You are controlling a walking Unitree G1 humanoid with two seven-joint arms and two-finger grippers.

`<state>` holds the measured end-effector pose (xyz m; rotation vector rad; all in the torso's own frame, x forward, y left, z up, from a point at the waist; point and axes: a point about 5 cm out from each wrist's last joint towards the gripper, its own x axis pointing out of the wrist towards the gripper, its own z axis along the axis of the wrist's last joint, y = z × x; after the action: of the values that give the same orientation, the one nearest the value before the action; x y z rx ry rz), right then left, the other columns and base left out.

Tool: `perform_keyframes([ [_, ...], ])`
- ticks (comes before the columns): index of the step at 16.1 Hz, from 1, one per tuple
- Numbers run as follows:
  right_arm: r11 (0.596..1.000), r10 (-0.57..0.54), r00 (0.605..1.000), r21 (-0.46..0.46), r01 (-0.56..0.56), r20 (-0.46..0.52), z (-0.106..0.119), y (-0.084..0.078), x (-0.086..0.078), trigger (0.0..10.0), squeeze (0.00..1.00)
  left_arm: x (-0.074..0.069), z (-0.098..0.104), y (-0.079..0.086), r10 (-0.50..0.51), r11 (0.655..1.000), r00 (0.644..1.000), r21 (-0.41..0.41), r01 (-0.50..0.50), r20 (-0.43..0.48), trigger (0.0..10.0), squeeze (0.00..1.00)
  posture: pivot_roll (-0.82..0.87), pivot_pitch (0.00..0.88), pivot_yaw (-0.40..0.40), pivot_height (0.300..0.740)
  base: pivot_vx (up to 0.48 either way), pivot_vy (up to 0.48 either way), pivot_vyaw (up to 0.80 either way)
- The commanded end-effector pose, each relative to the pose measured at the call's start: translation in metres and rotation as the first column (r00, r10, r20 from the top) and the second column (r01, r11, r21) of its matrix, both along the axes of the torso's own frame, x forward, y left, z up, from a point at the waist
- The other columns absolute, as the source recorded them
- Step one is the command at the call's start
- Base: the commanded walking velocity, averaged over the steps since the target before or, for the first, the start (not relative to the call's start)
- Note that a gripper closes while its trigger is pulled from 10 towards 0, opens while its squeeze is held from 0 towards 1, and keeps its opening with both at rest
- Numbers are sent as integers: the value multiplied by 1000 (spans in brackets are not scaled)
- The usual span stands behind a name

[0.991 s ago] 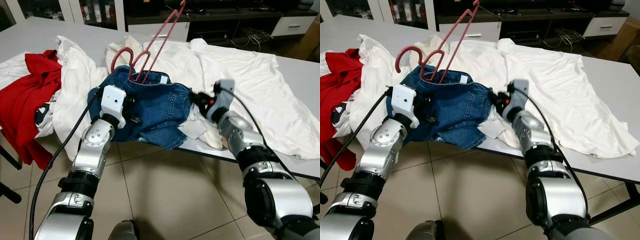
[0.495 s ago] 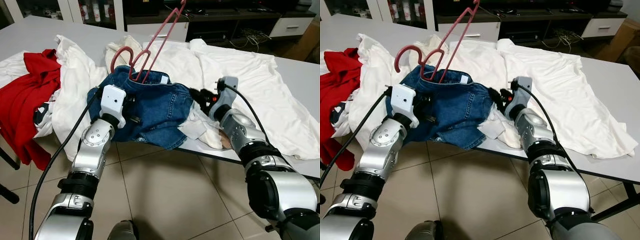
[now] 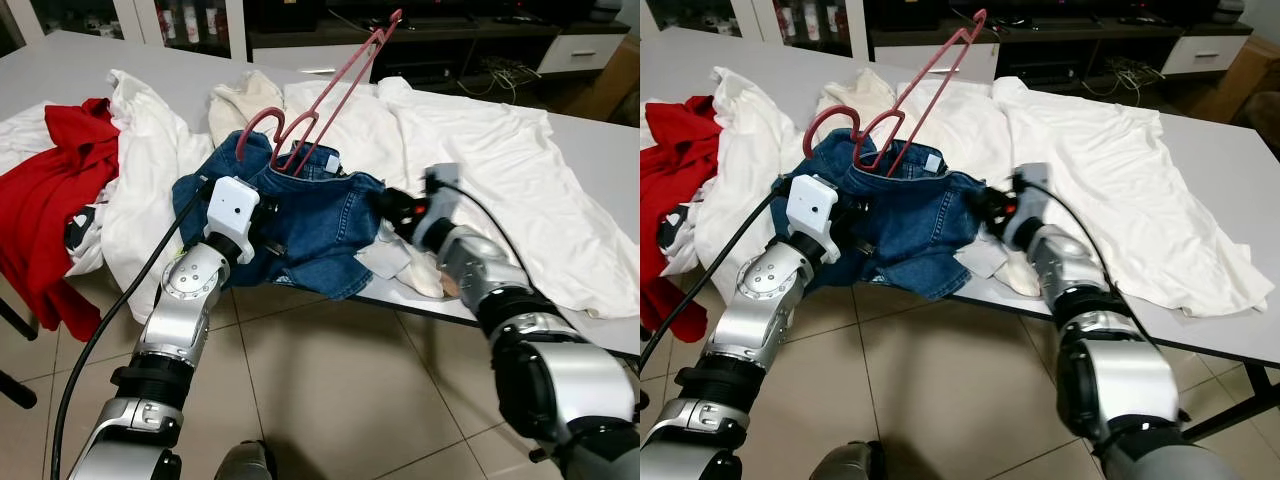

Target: Hang hanger

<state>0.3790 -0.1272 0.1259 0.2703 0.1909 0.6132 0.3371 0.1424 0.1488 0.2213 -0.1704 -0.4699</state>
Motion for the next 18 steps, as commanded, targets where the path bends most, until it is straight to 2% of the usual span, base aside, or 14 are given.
perform_keyframes([
  [1, 998, 58, 998, -33, -58, 1, -2, 6, -2, 10000, 0, -1, 1, -3, -19, 1000, 1000, -1, 19, -2, 10000, 0, 159, 32, -69, 740, 0, 0, 0],
  [4, 991, 86, 996, -104, -88, -20, -12, 14, -6, 10000, 0, -1, 2, -3, -20, 1000, 1000, -2, 20, -1, 10000, 0, 161, 33, -69, 740, 0, 0, 0],
  [7, 981, -5, 998, -194, -9, -68, -23, 7, -7, 10000, 0, -2, 3, -4, -19, 1000, 1000, -2, 19, -1, 10000, 0, 159, 36, -70, 740, 0, 0, 0],
  [9, 957, -107, 991, -277, 83, -74, -27, -2, -6, 10000, 0, -2, 3, -4, -18, 1000, 1000, -4, 18, -1, 10000, 0, 159, 36, -72, 740, 0, 0, 0],
  [11, 948, -162, 985, -287, 139, -58, -25, -7, -4, 10000, 0, -2, 3, -4, -17, 1000, 1000, -5, 17, -2, 10000, 0, 155, 36, -72, 740, 0, 0, 0],
  [15, 939, -134, 990, -326, 110, -52, -27, 2, -5, 10000, 0, -2, 2, -5, -18, 1000, 1000, -5, 18, -3, 10000, 0, 149, 34, -69, 740, 0, 0, 0],
  [16, 946, -110, 993, -313, 88, -52, -26, 8, -5, 3255, 0, -1, 3, -6, -20, 1000, 1000, -6, 20, -2, 10000, 0, 149, 34, -69, 740, 0, 0, 0],
  [17, 953, -82, 996, -295, 66, -44, -24, 15, -5, 0, 0, -1, 3, -7, -22, 1000, 1000, -6, 22, 0, 10000, 0, 150, 33, -68, 740, 0, 0, 0],
  [18, 956, -76, 996, -287, 61, -39, -23, 18, -4, 0, 0, 0, 4, -7, -23, 1000, 1000, -6, 23, 0, 10000, 0, 150, 33, -68, 740, 0, 0, 0],
])
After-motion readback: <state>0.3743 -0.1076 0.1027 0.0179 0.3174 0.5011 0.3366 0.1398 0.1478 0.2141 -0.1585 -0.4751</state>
